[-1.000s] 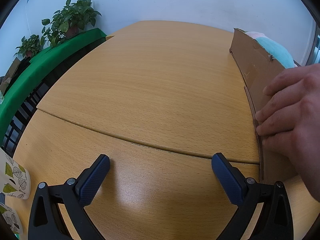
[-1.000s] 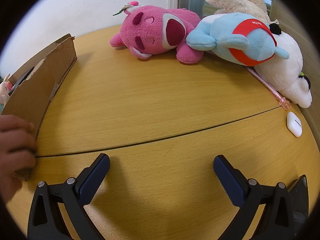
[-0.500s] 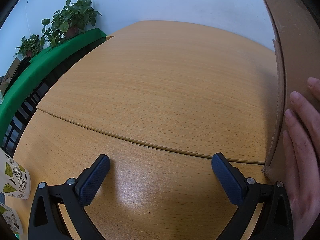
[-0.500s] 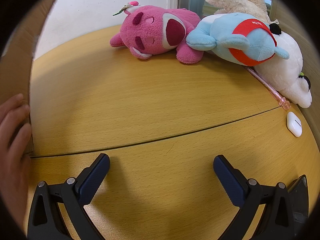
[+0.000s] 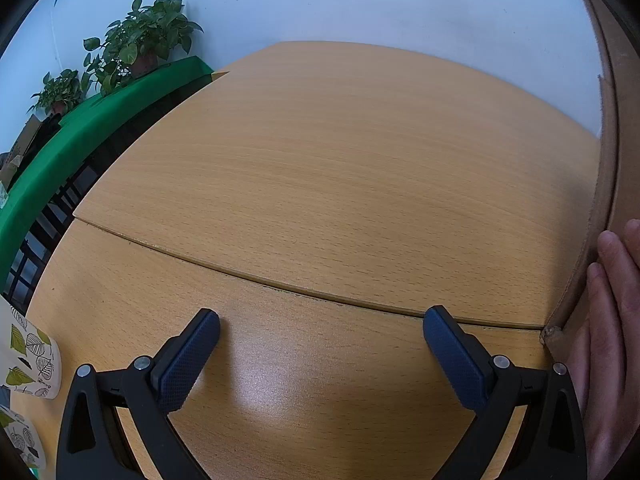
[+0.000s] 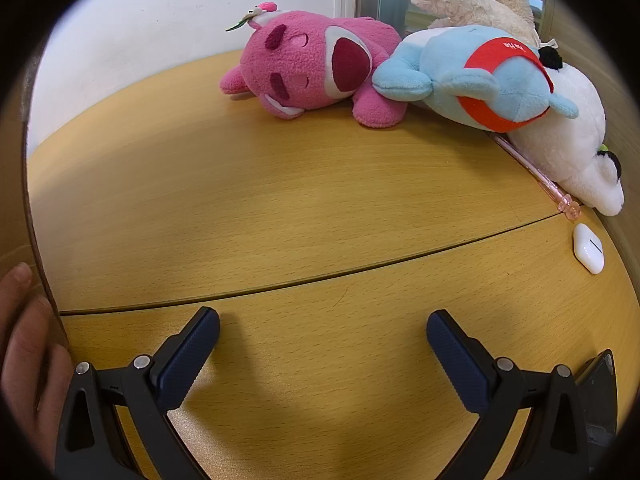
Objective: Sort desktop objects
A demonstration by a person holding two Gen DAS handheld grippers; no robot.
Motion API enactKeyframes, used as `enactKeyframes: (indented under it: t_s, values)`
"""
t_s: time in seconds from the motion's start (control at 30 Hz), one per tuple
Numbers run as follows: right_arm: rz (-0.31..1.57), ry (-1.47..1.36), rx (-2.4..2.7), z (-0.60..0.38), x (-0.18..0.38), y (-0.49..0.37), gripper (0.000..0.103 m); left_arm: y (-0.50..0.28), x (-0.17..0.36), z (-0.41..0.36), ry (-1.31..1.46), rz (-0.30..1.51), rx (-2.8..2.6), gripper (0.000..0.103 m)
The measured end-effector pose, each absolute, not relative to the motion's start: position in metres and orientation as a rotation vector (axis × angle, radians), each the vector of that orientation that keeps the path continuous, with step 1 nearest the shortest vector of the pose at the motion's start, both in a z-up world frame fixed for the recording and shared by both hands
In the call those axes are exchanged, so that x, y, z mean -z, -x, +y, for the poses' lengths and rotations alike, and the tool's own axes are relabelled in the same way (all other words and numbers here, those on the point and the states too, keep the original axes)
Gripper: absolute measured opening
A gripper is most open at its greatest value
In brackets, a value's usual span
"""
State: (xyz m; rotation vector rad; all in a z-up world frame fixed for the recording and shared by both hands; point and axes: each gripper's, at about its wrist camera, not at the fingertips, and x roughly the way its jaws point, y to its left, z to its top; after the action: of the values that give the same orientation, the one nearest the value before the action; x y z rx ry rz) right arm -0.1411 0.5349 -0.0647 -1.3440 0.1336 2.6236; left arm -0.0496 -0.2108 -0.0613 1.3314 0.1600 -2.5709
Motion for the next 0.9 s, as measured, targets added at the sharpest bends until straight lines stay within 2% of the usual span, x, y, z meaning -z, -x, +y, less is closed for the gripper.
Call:
enactKeyframes:
  t_s: [0.9]
  values:
    - [0.135, 1.342, -2.625, 0.5344, 0.0639, 0.1372, 0.103, 0.0493, 0.0610, -0.2108, -1.314, 0.184, 2.539, 0.103]
